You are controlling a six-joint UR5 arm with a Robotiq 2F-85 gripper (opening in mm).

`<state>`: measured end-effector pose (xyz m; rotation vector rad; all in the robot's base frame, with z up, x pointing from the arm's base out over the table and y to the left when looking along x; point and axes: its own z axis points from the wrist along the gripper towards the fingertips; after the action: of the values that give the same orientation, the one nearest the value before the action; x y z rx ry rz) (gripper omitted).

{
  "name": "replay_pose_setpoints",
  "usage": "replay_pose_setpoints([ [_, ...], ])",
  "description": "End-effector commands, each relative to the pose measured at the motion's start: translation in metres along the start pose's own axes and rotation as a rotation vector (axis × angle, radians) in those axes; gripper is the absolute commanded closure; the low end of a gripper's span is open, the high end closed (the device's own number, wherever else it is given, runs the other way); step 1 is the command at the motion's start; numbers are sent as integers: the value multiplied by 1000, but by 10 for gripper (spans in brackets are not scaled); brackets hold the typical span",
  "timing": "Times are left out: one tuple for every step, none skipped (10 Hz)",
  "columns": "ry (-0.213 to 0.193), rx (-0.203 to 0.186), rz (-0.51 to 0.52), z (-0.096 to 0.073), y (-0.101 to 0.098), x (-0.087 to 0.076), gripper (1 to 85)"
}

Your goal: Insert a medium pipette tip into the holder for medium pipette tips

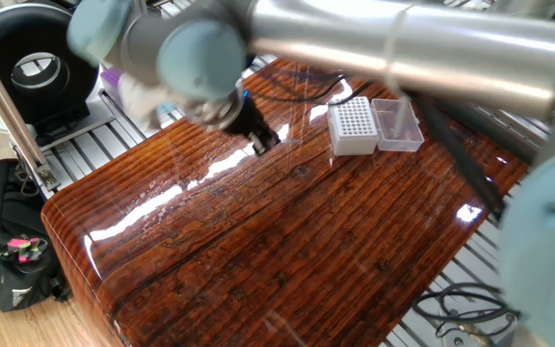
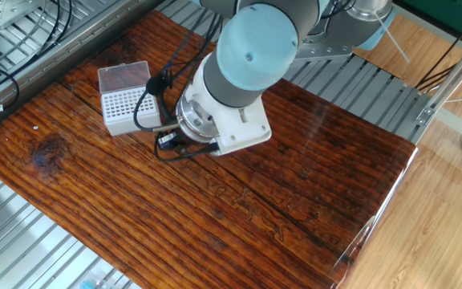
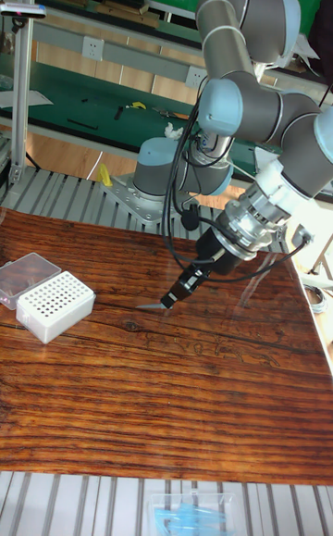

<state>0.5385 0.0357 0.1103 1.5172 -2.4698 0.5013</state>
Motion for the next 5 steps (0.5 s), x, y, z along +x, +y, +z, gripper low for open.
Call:
replay_pose_setpoints([
  [-23,-28,35,-1,6,-4,847],
  [-25,-1,57,-1,-1,-4,847],
  [-45,-3,34,0,-11,-5,847],
  [-74,-22,2,2,-25,-3,847],
  [-104,-24,-8,4,-39,4,847],
])
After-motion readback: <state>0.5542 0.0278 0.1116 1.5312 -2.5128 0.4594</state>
